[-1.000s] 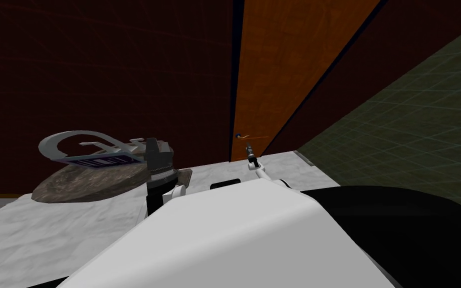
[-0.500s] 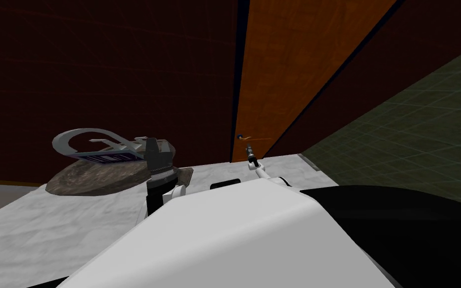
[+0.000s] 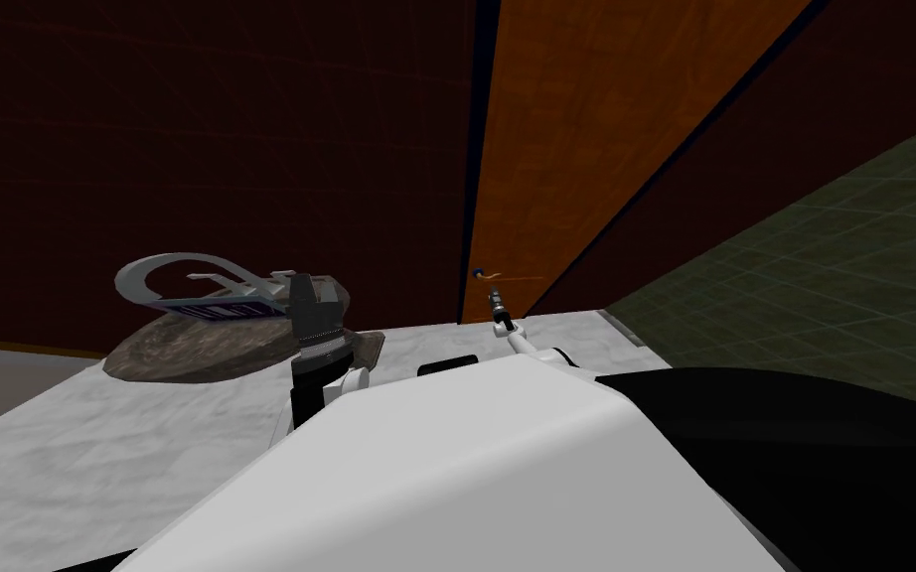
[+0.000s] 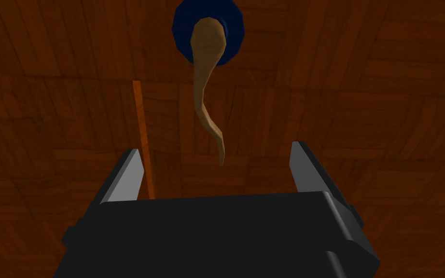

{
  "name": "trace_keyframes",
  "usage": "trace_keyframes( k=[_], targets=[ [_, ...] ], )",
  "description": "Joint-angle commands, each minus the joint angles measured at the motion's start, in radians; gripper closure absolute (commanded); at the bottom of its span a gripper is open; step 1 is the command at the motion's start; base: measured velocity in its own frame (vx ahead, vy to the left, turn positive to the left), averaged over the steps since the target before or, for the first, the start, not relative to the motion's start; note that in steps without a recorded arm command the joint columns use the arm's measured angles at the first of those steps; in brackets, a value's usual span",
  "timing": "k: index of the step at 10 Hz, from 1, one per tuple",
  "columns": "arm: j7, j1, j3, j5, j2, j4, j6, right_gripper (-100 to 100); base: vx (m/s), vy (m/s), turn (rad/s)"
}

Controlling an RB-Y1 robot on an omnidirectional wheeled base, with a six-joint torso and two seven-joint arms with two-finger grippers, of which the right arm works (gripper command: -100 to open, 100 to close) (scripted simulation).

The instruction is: Pull the door open

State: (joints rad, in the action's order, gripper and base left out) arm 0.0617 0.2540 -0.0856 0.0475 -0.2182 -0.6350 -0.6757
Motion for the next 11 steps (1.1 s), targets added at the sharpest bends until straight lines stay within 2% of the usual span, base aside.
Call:
trace_keyframes(
  k=[1,2,6,8,9,10,11],
  targets=[
    [0.008,-0.02,-0.008,0.023,-0.025,0.001,-0.009,-100,0.146,0.026,0.218],
    [0.011,-0.028,-0.011,0.032,-0.035,0.001,-0.012,-100,0.194,0.028,0.205],
    [0.04,-0.096,-0.038,0.11,-0.121,0.005,-0.041,-100,0.194,0.029,0.268],
    [0.05,-0.121,-0.047,0.139,-0.153,0.006,-0.052,-100,0.216,-0.02,0.206],
    [0.05,-0.121,-0.047,0.139,-0.153,0.006,-0.052,-100,0.14,-0.026,0.045],
    [0.045,-0.131,-0.048,0.137,-0.146,-0.02,-0.036,-100,0.044,-0.012,0.001],
    [0.045,-0.131,-0.048,0.137,-0.146,-0.02,-0.036,100,0.0,0.0,0.0]
  ],
)
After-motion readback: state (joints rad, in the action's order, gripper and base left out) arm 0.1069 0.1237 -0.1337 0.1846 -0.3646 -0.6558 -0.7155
